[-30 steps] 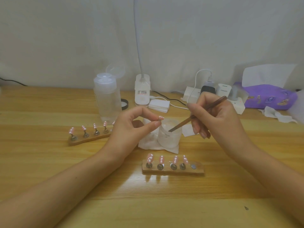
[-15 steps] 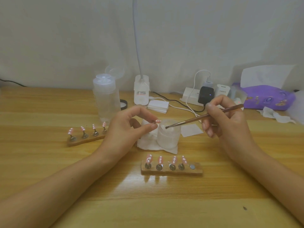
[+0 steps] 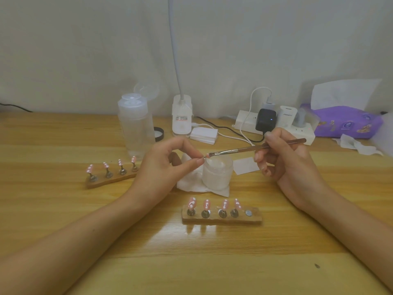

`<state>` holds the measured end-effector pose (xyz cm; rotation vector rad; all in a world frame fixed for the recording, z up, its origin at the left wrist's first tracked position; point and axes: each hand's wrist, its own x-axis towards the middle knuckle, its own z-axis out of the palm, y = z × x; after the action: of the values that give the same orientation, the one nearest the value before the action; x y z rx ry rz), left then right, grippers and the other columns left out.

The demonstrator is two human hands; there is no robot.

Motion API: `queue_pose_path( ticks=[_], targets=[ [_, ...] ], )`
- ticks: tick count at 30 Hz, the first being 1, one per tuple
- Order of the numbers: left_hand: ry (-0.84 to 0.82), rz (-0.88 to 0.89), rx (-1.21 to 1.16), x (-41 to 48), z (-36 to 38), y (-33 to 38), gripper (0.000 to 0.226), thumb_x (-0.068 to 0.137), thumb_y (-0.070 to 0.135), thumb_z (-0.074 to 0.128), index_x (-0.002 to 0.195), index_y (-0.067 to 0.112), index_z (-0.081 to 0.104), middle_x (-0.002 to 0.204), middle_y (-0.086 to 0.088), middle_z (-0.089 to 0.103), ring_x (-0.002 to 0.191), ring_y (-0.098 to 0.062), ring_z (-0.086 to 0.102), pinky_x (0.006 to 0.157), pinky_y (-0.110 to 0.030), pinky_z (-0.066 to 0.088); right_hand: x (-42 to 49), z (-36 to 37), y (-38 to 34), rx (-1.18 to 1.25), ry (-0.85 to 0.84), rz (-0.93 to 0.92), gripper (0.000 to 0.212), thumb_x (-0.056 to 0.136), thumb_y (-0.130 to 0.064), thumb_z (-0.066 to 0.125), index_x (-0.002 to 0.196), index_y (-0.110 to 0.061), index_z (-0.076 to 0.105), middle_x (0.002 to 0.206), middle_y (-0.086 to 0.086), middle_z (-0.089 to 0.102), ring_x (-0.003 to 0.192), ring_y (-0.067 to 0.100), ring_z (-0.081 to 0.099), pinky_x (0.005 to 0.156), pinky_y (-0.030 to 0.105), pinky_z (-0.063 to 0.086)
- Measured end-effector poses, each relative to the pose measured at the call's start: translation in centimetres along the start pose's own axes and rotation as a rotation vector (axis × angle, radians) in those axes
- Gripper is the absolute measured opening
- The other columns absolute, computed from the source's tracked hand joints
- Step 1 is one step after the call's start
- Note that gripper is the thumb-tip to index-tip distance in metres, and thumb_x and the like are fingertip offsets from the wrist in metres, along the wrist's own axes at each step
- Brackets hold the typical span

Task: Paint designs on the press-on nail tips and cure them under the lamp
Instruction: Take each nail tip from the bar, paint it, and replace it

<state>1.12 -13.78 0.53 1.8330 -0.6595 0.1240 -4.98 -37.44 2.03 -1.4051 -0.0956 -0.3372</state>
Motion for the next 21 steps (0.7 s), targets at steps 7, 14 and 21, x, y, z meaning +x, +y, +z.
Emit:
queue_pose_path(
  ticks=[7, 14, 21],
  targets=[
    [-0.008, 0.025, -0.003, 0.01, 0.02, 0.02, 0.011, 0.084, 0.018, 0.077, 0.078, 0.022, 0.068, 0.087, 0.013, 0.070, 0.049, -0.003, 0.042, 0.053, -0.011, 0.040, -0.14, 0.05, 0.20, -0.062, -0.006, -0.025, 0.025, 0.088, -0.034, 0.063, 0.074, -0.020, 0.049, 0.065, 0.005, 0.066, 0.052, 0.013, 0.054, 0.048, 0.020, 0.044],
    [-0.020, 0.052, 0.009, 0.08, 0.02, -0.01, 0.013, 0.085, 0.015, 0.075, 0.079, 0.022, 0.067, 0.092, 0.009, 0.069, 0.051, -0.004, 0.041, 0.060, -0.024, 0.046, -0.20, 0.23, 0.01, -0.072, -0.001, -0.054, 0.026, 0.087, -0.037, 0.065, 0.075, -0.019, 0.050, 0.066, 0.006, 0.068, 0.050, 0.014, 0.054, 0.050, 0.023, 0.045],
    [-0.010, 0.074, 0.030, 0.05, 0.04, -0.05, 0.014, 0.085, 0.017, 0.076, 0.079, 0.025, 0.066, 0.093, 0.007, 0.068, 0.051, -0.005, 0.041, 0.062, -0.024, 0.047, -0.16, 0.23, 0.06, -0.062, 0.030, -0.072, 0.023, 0.088, -0.033, 0.060, 0.077, -0.016, 0.049, 0.065, 0.006, 0.068, 0.047, 0.013, 0.050, 0.047, 0.020, 0.041]
  ],
)
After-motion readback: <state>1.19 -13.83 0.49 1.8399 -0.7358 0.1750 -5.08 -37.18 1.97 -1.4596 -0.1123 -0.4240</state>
